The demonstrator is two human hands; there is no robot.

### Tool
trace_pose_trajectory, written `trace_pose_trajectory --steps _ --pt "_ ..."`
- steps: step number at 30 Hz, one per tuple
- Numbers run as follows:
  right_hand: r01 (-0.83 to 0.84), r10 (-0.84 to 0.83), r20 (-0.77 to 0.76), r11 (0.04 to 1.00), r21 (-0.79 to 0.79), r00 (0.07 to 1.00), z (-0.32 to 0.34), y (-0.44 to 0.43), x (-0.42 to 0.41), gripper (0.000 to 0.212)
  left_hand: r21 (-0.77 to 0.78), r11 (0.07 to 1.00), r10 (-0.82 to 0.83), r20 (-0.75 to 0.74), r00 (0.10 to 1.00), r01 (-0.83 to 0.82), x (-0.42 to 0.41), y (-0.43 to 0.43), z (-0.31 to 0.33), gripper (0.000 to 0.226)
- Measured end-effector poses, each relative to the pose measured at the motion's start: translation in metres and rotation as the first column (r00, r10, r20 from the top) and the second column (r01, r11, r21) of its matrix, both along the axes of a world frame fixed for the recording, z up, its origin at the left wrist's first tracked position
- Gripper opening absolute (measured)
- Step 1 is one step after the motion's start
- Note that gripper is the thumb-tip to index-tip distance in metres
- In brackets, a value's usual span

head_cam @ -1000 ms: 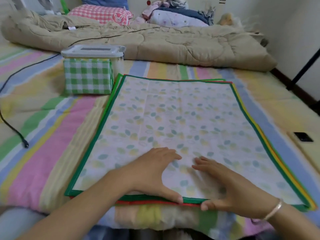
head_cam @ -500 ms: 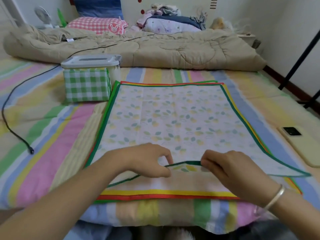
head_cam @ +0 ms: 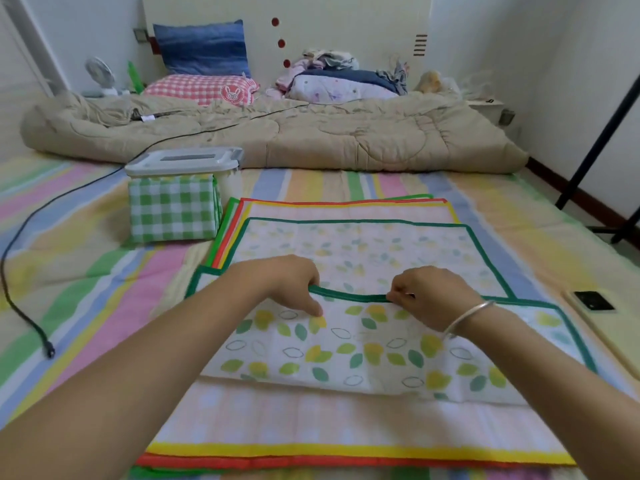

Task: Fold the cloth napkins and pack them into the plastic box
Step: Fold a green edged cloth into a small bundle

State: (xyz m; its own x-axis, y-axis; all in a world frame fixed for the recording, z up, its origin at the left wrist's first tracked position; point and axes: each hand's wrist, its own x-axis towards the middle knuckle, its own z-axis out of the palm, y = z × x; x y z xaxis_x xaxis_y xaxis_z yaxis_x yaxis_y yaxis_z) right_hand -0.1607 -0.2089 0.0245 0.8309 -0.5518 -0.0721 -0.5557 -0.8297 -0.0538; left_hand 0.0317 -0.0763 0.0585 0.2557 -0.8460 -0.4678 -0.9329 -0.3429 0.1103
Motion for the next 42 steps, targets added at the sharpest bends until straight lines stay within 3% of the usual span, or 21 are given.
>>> trace_pose_trajectory --steps 6,11,21,32,35,40,42 --pt "0.094 -0.097 0.128 0.995 0.023 0.987 -0.042 -0.026 0.025 0.031 -0.216 0.970 0.097 -0.082 0.992 -0.113 0.027 -0.009 -0.052 0.041" --pt "0.127 -0.128 0.263 0.992 0.019 0.956 -0.067 -0.037 0.037 0.028 -0.464 0.885 0.054 0.025 0.998 -0.037 0.039 -0.008 -0.092 0.041" --pt "0.056 -0.035 0.330 0.997 -0.053 0.943 -0.068 -0.029 0.034 0.024 -0.690 0.722 0.113 0.192 0.975 0.053 0.040 0.007 -0.119 0.044" --pt "0.080 -0.058 0.425 0.996 -0.035 0.903 -0.090 -0.042 0.047 0.016 -0.662 0.749 0.158 0.122 0.980 -0.038 0.041 0.004 -0.116 0.056" --pt "0.081 -0.046 0.467 0.995 -0.055 0.883 -0.096 -0.042 0.046 0.015 -0.633 0.771 0.172 0.105 0.980 -0.067 0.034 0.015 -0.105 0.073" --pt "0.093 -0.052 0.485 0.994 -0.062 0.873 -0.101 -0.043 0.045 0.013 -0.378 0.922 0.151 0.161 0.975 -0.080 0.035 0.046 -0.093 0.119" --pt "0.101 -0.062 0.482 0.993 -0.056 0.874 -0.102 -0.043 0.045 0.014 -0.366 0.924 0.166 0.133 0.977 -0.107 0.040 0.053 -0.100 0.121"
